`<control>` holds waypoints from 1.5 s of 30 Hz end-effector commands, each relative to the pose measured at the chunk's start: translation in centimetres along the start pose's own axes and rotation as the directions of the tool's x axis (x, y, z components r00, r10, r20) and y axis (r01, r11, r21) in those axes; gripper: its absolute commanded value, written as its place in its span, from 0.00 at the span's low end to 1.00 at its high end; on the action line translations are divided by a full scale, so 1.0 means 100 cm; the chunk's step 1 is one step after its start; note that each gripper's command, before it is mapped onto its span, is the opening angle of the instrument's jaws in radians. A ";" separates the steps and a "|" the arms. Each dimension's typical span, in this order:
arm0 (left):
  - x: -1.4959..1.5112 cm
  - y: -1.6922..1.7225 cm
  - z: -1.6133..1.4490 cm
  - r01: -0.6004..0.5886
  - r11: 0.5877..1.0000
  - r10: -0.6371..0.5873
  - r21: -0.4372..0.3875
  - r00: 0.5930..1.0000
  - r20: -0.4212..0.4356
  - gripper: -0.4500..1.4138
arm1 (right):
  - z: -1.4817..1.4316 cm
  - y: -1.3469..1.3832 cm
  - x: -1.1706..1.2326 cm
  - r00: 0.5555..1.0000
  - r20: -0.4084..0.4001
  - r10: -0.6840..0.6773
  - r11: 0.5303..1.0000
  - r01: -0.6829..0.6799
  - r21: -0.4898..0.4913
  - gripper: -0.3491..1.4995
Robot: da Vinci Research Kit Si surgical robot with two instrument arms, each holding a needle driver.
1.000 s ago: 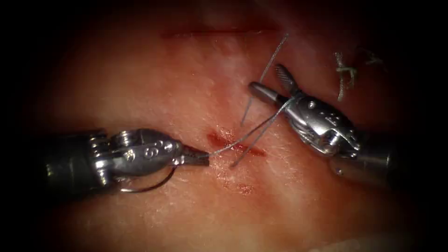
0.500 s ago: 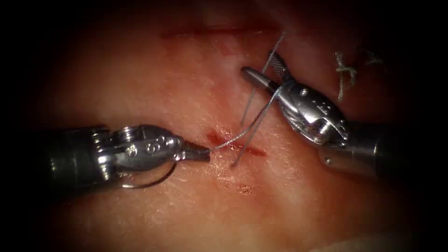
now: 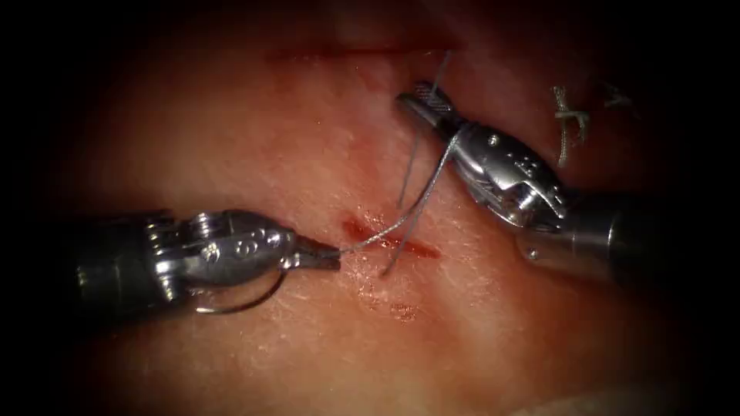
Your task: Wound Closure
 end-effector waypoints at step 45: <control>0.0103 -0.0356 -0.0022 0.196 0.974 -0.192 0.111 0.980 -0.041 0.00 | -0.0094 -0.0113 -0.0074 0.951 0.037 -0.307 0.952 0.306 0.029 0.00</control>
